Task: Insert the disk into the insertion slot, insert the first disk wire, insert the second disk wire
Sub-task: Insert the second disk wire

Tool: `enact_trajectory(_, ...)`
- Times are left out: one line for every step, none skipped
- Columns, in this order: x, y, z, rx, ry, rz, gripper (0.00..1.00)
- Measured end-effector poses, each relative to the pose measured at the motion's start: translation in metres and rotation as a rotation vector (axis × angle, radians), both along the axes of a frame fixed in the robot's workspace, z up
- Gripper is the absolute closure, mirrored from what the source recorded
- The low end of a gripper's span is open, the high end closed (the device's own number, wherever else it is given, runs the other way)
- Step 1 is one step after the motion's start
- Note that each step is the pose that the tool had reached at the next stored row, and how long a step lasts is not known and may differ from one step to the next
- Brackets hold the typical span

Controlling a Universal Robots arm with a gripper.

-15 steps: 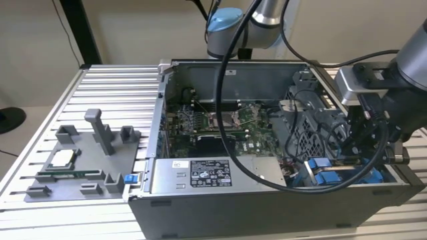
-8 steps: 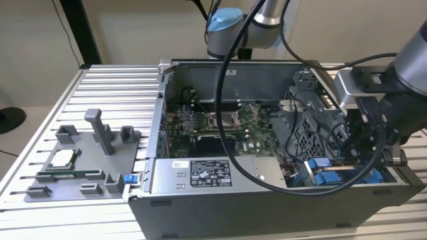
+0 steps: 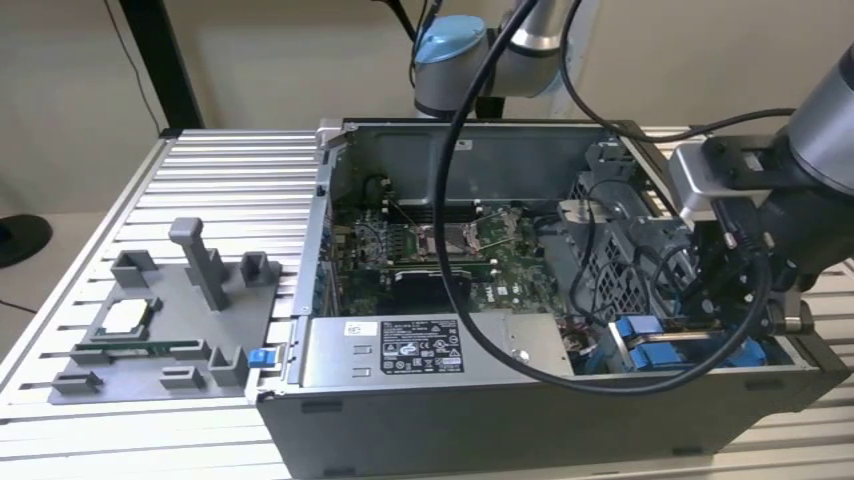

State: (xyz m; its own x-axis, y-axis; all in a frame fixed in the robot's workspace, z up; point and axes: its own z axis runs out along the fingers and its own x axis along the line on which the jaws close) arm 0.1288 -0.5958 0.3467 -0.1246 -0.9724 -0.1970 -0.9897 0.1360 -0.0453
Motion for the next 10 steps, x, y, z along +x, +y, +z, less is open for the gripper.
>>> enact_trajectory(0.0,0.0,-0.0003,-0.0002,0.0,0.0,1.0)
enact_trajectory(0.0,0.0,-0.0008,-0.0002,0.0,0.001,1.0)
enact_trajectory(0.0,0.0,-0.0014,-0.0002,0.0,0.001,1.0)
enact_trajectory(0.0001,0.0,-0.0019,-0.0002,0.0,0.002,1.0)
enact_trajectory(0.0001,0.0,-0.0024,-0.0001,0.0,0.003,1.0)
enact_trajectory(0.0001,0.0,-0.0029,-0.0001,0.0,0.004,1.0)
enact_trajectory(0.0001,0.0,-0.0034,-0.0001,0.0,0.005,1.0)
enact_trajectory(0.0001,0.0,-0.0038,-0.0002,0.0,0.006,1.0)
enact_trajectory(0.0001,0.0,-0.0043,-0.0002,0.0,0.007,1.0)
enact_trajectory(0.0001,0.0,-0.0049,-0.0002,0.0,0.008,1.0)
